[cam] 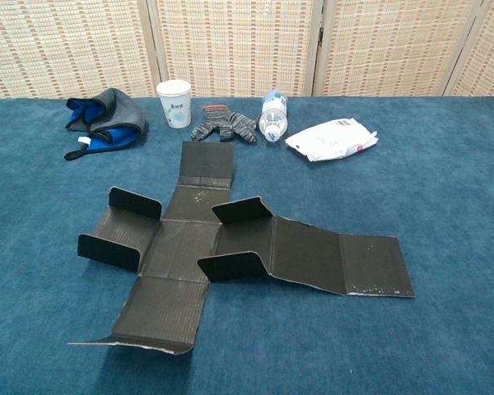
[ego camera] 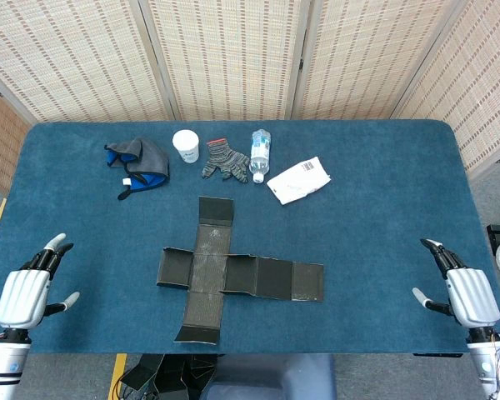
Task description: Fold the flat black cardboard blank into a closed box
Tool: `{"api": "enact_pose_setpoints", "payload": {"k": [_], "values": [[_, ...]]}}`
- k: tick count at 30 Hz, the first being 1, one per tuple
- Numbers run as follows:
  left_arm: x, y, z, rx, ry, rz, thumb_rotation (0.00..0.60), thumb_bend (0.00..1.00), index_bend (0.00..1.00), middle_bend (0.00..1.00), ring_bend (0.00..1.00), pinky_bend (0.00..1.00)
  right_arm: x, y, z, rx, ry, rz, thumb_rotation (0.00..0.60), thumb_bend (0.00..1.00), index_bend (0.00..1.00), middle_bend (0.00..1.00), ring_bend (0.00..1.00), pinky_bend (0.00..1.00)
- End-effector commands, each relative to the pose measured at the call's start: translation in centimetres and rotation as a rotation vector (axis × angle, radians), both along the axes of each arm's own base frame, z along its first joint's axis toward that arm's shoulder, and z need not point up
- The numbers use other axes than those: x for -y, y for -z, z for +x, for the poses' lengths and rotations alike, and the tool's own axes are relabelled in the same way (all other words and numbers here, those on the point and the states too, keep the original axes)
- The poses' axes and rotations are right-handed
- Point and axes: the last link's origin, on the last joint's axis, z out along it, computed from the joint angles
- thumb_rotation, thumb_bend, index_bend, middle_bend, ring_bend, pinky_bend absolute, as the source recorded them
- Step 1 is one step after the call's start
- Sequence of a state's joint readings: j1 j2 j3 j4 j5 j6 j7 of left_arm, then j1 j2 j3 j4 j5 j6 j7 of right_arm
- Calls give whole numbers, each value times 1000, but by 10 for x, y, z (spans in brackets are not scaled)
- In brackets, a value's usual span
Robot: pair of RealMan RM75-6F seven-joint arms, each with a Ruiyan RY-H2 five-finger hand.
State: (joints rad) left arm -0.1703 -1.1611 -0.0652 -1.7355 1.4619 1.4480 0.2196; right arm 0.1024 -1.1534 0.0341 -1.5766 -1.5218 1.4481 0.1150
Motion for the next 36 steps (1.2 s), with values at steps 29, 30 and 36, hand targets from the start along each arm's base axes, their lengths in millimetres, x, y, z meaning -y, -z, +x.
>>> {"api": "enact_pose_setpoints", "payload": {"k": [29, 30, 36], "values": [[-11, 7, 11, 12, 63, -46, 600, 95, 164, 120, 249, 447, 49, 66, 109, -4, -46, 298, 600, 0, 35, 175, 757, 915], [-11, 7, 11, 14, 63, -48, 600, 96, 164, 120, 249, 447, 51, 72, 115, 6, -46, 323, 600, 0, 30, 164, 757, 915], [-11, 8, 12, 14, 67, -54, 600, 96, 164, 120, 249, 447, 64, 109, 149, 30, -35, 428, 600, 0, 0, 110, 757, 916]]}}
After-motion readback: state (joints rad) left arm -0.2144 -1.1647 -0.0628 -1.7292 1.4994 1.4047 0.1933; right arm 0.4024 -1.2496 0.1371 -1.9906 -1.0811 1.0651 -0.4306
